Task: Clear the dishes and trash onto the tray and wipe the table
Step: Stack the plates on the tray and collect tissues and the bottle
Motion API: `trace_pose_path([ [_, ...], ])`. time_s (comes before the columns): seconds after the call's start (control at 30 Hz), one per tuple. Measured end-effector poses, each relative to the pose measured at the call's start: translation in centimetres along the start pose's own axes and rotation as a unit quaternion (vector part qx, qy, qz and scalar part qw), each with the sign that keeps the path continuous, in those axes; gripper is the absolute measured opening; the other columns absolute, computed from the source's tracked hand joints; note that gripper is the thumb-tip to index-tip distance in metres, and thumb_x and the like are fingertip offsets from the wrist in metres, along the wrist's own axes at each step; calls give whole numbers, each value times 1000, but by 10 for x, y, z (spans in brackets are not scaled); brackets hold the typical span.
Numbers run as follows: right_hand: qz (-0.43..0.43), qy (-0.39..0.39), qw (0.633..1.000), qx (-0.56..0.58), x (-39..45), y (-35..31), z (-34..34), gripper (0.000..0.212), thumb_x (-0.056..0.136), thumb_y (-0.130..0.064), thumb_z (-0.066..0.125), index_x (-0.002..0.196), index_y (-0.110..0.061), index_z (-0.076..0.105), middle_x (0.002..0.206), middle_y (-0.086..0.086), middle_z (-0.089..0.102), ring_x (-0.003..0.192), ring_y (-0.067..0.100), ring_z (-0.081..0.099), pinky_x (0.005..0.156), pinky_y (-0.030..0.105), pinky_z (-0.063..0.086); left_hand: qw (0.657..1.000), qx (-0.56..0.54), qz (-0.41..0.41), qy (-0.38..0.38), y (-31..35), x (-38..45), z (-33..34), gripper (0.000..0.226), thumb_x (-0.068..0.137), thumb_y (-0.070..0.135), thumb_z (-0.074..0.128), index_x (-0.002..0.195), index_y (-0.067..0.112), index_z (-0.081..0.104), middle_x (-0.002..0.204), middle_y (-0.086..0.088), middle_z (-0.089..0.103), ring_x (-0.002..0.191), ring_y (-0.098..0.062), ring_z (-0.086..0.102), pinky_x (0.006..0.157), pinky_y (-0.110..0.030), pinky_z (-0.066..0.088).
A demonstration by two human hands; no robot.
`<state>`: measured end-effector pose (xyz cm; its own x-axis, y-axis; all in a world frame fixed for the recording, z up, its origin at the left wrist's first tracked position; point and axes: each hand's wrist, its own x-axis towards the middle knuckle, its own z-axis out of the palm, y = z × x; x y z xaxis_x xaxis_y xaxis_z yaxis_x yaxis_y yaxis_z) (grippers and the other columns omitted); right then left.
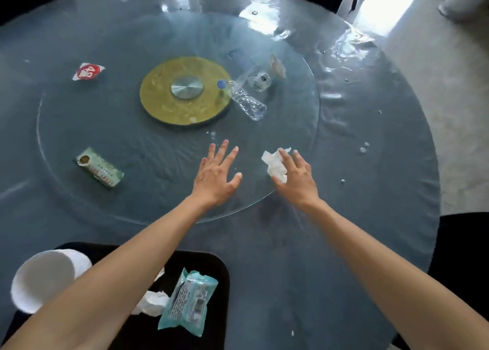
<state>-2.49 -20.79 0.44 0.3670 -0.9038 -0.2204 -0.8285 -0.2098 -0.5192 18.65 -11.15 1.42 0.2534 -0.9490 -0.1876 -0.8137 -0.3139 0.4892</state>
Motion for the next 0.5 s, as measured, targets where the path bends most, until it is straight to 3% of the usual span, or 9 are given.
trace_pose_path([
  [0.17,-16,-53,998,-42,49,3,9,78,94,-40,66,159,-49,23,170,9,16,149,33,21,108,49,43,1000,1,-10,-8,6,54,5,72,99,43,50,162,34,15,171,8,-5,157,-22,-12,126,-47,3],
  [0.3,-64,-60,996,-24,77,13,19,62,96,-27,65,153,-39,44,145,10,42,134,32,41,100,41,46,1000,2,-1,-6,7,104,7,72,99,42,50,162,33,15,171,6,-6,157,-23,-11,126,-49,5],
  [0.4,-105,-18,994,28,110,16,10,49,94,-9,64,141,-22,61,122,15,59,116,36,58,93,35,45,1000,-8,5,12,5,147,3,73,98,41,52,162,34,17,171,6,-5,157,-22,-9,125,-49,8],
  [0.5,-110,70,990,57,168,9,-14,49,92,-1,61,138,-19,65,111,19,62,104,39,63,88,29,43,998,-22,1,52,2,194,-6,73,97,40,54,161,33,19,171,2,-5,157,-24,-8,127,-46,11],
])
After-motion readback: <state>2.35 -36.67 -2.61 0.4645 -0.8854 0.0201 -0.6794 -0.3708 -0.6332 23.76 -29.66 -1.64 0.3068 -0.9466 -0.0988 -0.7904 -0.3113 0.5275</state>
